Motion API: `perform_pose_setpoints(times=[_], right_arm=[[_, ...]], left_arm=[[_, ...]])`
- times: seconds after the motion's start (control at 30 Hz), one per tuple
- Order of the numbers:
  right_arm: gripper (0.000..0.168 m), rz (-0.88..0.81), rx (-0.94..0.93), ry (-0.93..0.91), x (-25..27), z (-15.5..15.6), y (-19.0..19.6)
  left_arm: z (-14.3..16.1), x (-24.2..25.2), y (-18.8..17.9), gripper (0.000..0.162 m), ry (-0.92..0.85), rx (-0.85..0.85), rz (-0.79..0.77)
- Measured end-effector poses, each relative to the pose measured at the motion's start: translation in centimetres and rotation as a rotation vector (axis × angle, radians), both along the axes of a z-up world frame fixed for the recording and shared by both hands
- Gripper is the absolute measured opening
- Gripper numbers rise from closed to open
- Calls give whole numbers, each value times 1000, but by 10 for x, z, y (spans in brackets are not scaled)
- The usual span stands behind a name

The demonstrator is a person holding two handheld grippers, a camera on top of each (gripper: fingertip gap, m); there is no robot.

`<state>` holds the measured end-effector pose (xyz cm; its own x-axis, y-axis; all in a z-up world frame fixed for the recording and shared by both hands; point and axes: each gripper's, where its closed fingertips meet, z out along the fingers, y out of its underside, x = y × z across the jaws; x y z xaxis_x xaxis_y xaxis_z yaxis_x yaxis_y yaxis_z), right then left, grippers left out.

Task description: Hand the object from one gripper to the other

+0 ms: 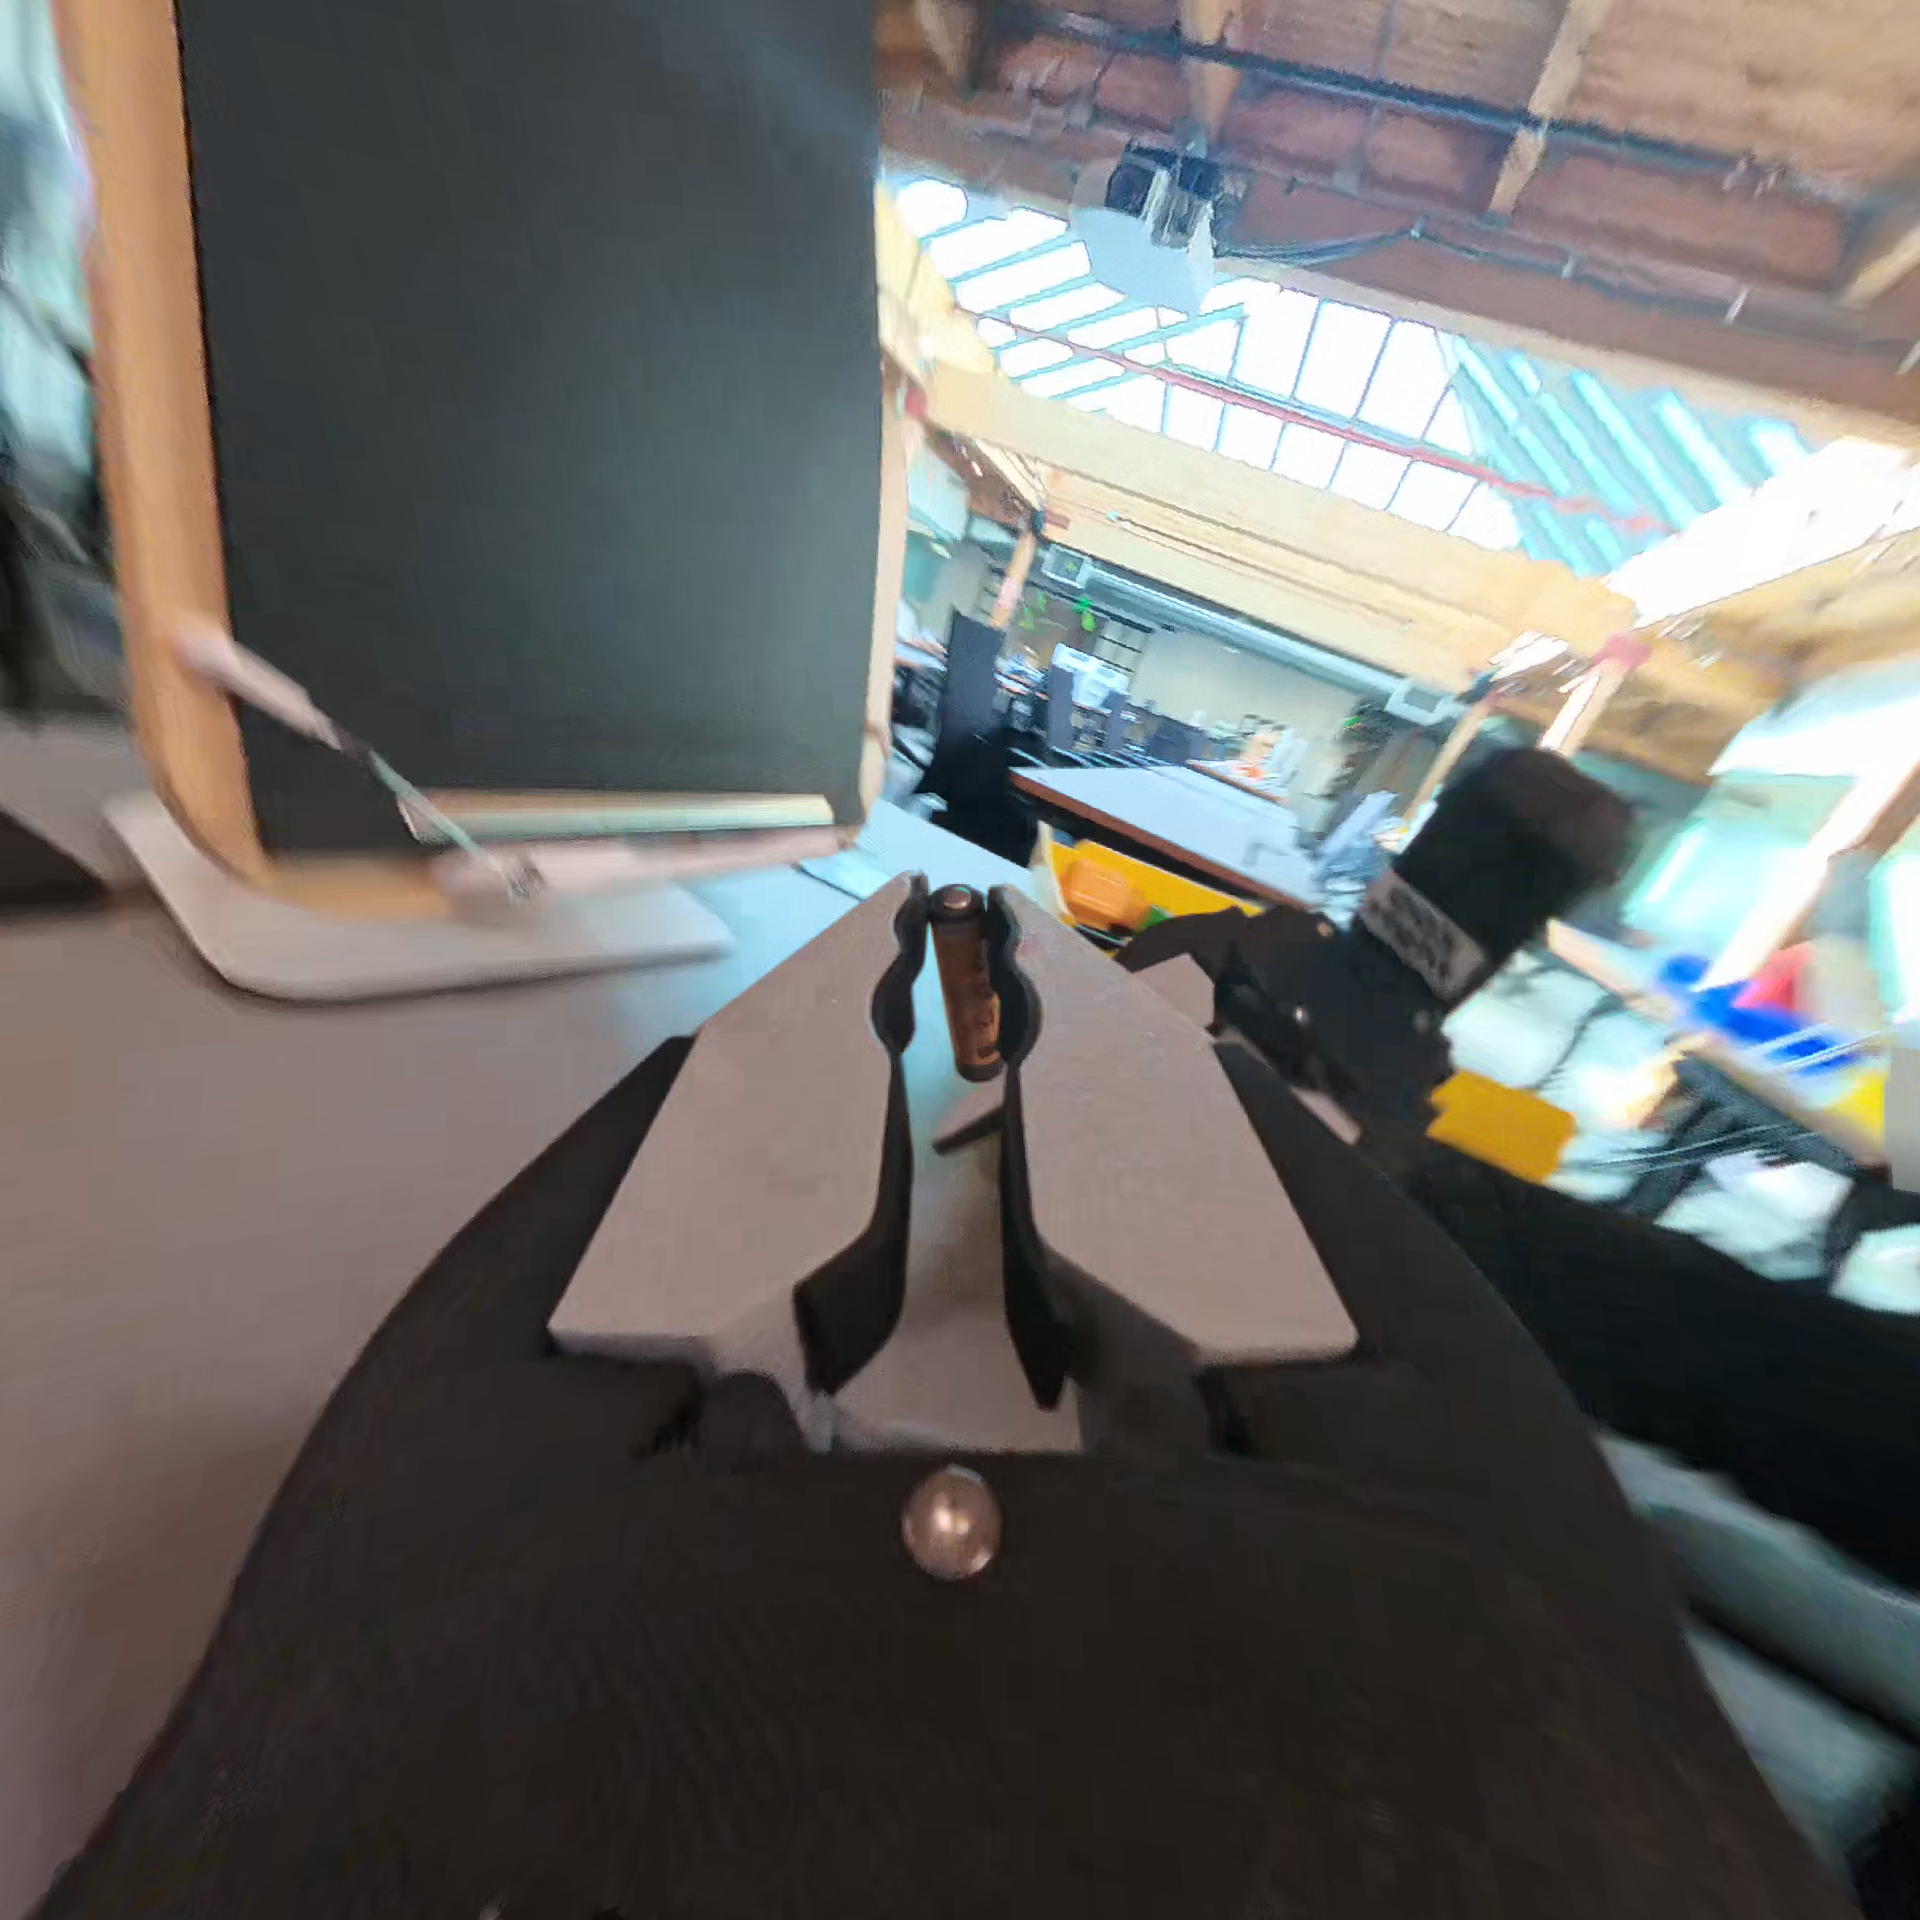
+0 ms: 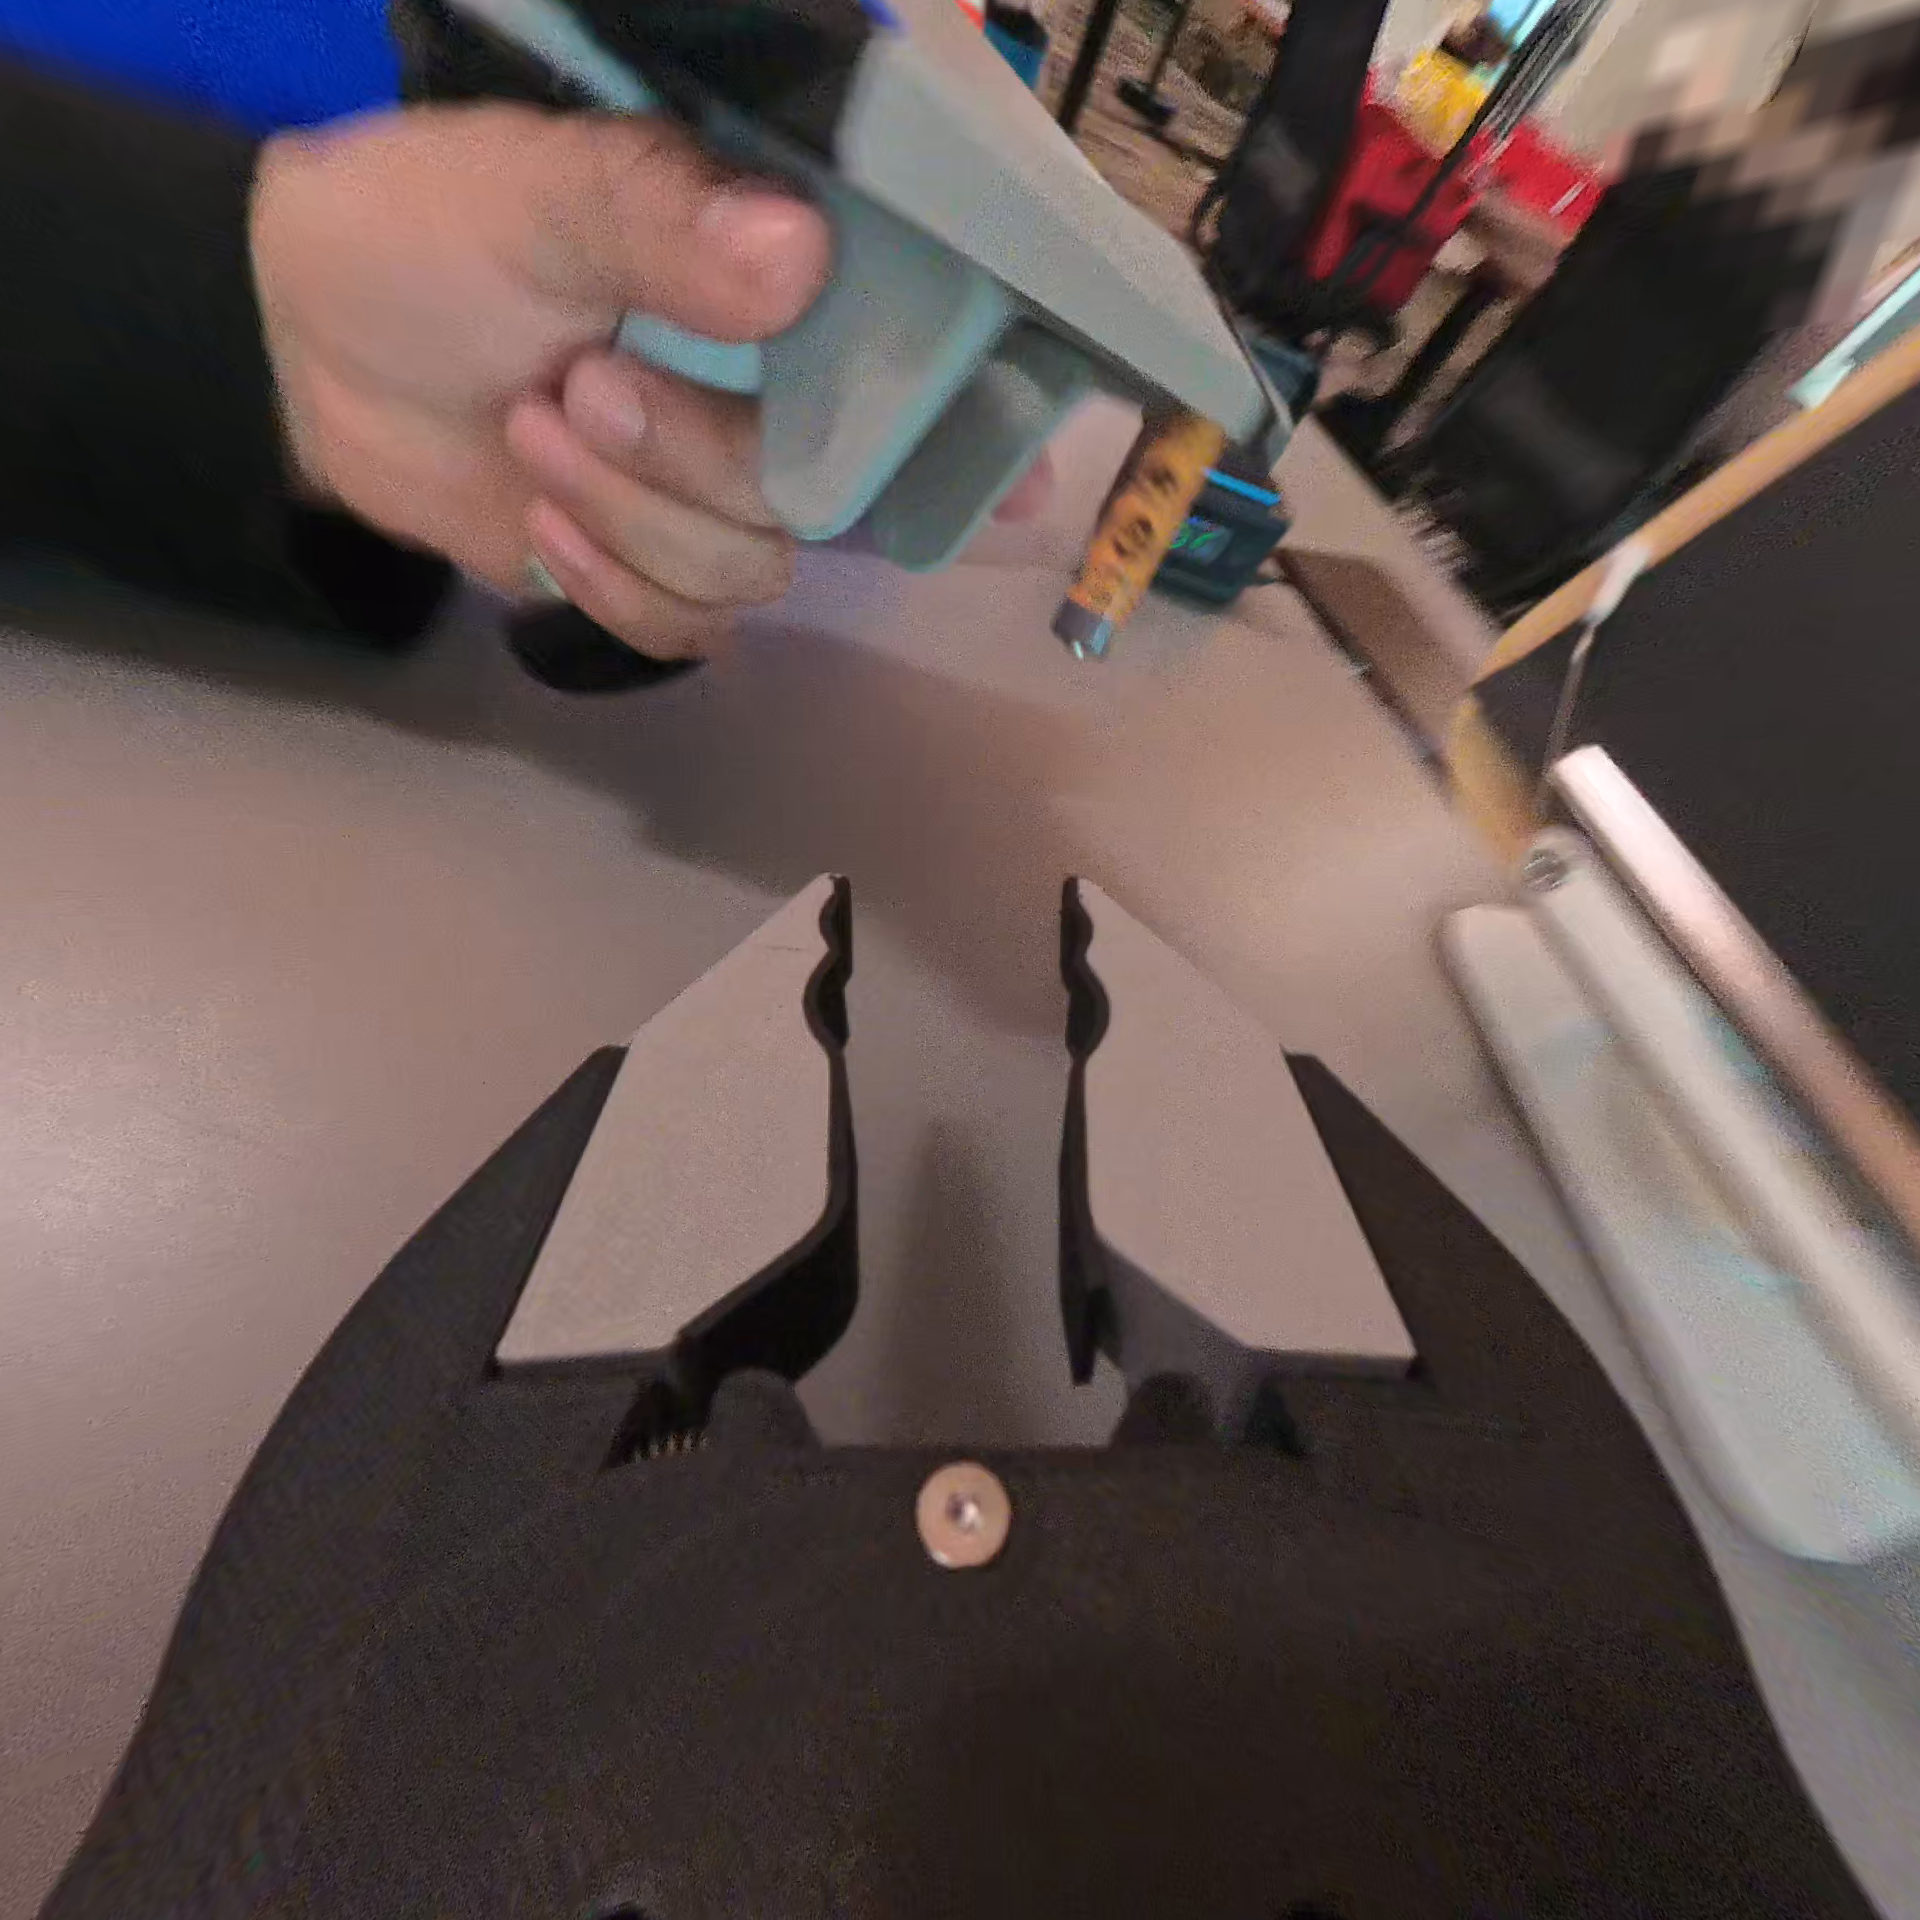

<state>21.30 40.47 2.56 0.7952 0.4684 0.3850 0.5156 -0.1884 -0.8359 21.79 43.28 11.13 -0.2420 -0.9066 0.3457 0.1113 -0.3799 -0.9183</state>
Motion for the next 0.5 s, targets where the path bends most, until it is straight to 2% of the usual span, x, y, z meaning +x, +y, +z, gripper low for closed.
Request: perform_pose_setpoints(times=[0.1, 0.2, 0.3, 0.4, 0.5], right_arm=[[40, 70, -187, 435, -5, 10, -5], [47, 211, -276, 842, -10, 43, -16], [46, 293, -334, 1094, -7, 67, -24], [47, 393, -418, 1214, -16, 76, -35], [48, 480, -462, 1250, -25, 78, -42]], left_arm=[[22, -16, -16, 8, -165, 529, 183], [16, -20, -43, 8, -197, 1045, 321], [5, -20, -76, 9, -259, 1415, 407], [4, -20, -99, 9, -350, 1582, 462], [8, -22, -108, 9, -398, 1568, 464]])
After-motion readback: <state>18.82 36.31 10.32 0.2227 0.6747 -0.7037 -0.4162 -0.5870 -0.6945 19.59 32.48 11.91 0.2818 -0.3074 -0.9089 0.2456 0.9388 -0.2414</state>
